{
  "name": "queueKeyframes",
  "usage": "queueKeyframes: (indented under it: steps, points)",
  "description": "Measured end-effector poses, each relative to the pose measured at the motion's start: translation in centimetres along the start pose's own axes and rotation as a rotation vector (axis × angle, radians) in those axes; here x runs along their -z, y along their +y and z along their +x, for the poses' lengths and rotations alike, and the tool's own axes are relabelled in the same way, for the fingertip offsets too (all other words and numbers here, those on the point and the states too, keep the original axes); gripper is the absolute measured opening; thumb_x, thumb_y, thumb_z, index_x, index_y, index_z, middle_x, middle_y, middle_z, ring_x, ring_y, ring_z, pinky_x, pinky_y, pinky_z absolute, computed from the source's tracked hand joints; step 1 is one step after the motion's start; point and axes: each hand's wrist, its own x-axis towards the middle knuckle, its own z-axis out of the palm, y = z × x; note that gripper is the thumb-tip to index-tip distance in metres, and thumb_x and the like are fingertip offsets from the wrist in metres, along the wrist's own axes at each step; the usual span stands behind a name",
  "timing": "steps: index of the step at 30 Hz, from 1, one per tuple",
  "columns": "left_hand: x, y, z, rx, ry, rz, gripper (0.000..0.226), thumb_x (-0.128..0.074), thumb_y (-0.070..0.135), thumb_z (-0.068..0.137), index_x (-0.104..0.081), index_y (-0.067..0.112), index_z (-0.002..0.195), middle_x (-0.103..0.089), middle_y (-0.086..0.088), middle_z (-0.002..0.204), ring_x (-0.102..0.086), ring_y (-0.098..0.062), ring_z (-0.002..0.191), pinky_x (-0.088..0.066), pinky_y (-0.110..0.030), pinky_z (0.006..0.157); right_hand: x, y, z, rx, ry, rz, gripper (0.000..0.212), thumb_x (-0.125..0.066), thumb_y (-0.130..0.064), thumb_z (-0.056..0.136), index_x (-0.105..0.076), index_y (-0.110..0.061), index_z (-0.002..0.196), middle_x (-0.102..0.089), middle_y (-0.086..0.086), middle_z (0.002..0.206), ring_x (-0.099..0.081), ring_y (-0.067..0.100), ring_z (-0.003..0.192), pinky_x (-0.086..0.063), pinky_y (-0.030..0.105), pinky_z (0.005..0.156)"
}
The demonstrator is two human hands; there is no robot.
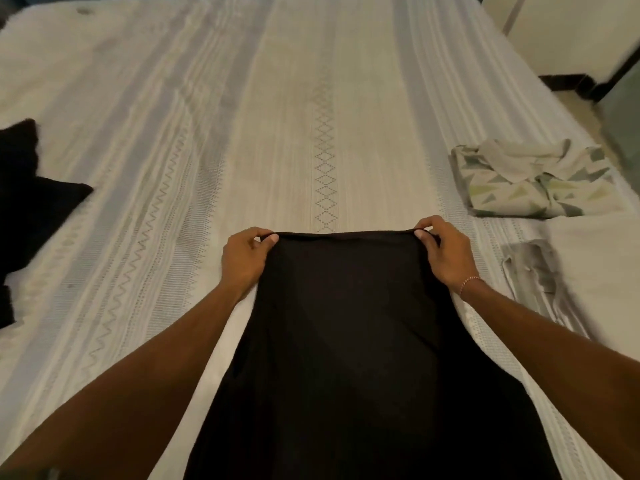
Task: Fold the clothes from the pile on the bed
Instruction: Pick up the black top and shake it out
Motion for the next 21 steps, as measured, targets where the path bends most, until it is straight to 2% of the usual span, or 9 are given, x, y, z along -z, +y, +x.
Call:
queueKeyframes:
  steps: [3,6,8,12,14,16,18,20,21]
  points:
    - [-0.2,-0.5,2.5,-0.026,-0.007,-0.043,0.015,-0.075,0.032,0.09,-0.08,0.022,0.101,-0.076,0.003,0.088,-0.072,-0.02,0.085,-0.061,-0.038,0.077,-0.9,0.6,2.5,-0.027,0.003,-0.03,0.006,-0.06,-0.026,0.1,-0.067,-0.026,0.099,-0.066,0.003,0.094,-0.059,0.02,0.089,-0.045,0.032,0.077]
    - [-0.6,-0.5,5.0,-0.071,-0.022,-0.039,0.015,-0.077,0.032,0.087,-0.081,0.026,0.1,-0.077,0.01,0.093,-0.072,-0.011,0.092,-0.058,-0.04,0.092,-1.3,0.6,4.8,-0.074,0.01,-0.062,0.006,-0.063,-0.03,0.098,-0.07,-0.029,0.097,-0.065,-0.001,0.086,-0.058,0.018,0.086,-0.038,0.029,0.073]
    - [-1.0,-0.5,6.0,-0.079,-0.001,-0.024,0.019,-0.077,0.036,0.087,-0.08,0.027,0.103,-0.077,0.011,0.097,-0.071,-0.007,0.095,-0.057,-0.038,0.095,-1.5,0.4,5.8,-0.128,0.044,-0.04,0.008,-0.065,-0.031,0.097,-0.072,-0.028,0.097,-0.067,-0.004,0.088,-0.06,0.015,0.086,-0.038,0.028,0.073]
    - [-2.0,-0.9,6.6,-0.044,0.056,-0.028,0.024,-0.078,0.044,0.085,-0.079,0.031,0.104,-0.076,0.014,0.096,-0.071,-0.006,0.091,-0.059,-0.037,0.089,-2.2,0.2,6.7,-0.244,0.116,-0.045,0.009,-0.065,-0.034,0.096,-0.072,-0.029,0.096,-0.065,-0.009,0.092,-0.058,0.01,0.088,-0.037,0.025,0.077]
    - [-2.0,-0.7,6.5,-0.032,0.061,-0.032,0.026,-0.078,0.046,0.083,-0.079,0.031,0.105,-0.076,0.013,0.096,-0.071,-0.007,0.09,-0.061,-0.036,0.085,-2.3,0.1,6.7,-0.246,0.113,-0.069,0.009,-0.065,-0.035,0.096,-0.071,-0.029,0.097,-0.066,-0.01,0.095,-0.057,0.01,0.089,-0.036,0.024,0.078]
    - [-1.7,-0.2,6.0,-0.015,0.035,-0.039,0.027,-0.079,0.044,0.083,-0.079,0.03,0.106,-0.077,0.011,0.095,-0.073,-0.013,0.08,-0.062,-0.035,0.075,-1.9,-0.2,6.5,-0.238,0.075,-0.09,0.01,-0.064,-0.037,0.097,-0.068,-0.029,0.102,-0.066,-0.009,0.1,-0.057,0.012,0.091,-0.038,0.026,0.08]
    - [-1.3,-0.1,5.6,0.003,-0.003,-0.066,0.031,-0.079,0.039,0.084,-0.077,0.026,0.112,-0.077,0.003,0.087,-0.068,-0.02,0.062,-0.06,-0.034,0.064,-1.3,-0.3,6.4,-0.268,0.016,-0.074,0.021,-0.061,-0.038,0.099,-0.061,-0.023,0.113,-0.063,-0.005,0.102,-0.058,0.017,0.093,-0.043,0.03,0.084]
    - [-0.4,0.3,4.5,0.026,-0.041,-0.091,0.044,-0.079,0.033,0.086,-0.07,0.018,0.127,-0.074,-0.008,0.077,-0.062,-0.018,0.056,-0.058,-0.032,0.065,-0.3,-0.9,5.5,-0.316,-0.025,0.006,0.029,-0.055,-0.037,0.102,-0.054,-0.018,0.124,-0.062,0.0,0.107,-0.06,0.022,0.1,-0.046,0.034,0.089]
    - [-0.1,0.5,3.8,0.039,-0.051,-0.068,0.052,-0.078,0.031,0.086,-0.064,0.015,0.133,-0.072,-0.009,0.076,-0.063,-0.015,0.061,-0.058,-0.032,0.072,0.3,-1.3,4.8,-0.339,-0.042,0.055,0.031,-0.052,-0.034,0.104,-0.051,-0.016,0.129,-0.063,0.004,0.114,-0.059,0.022,0.104,-0.046,0.034,0.091]
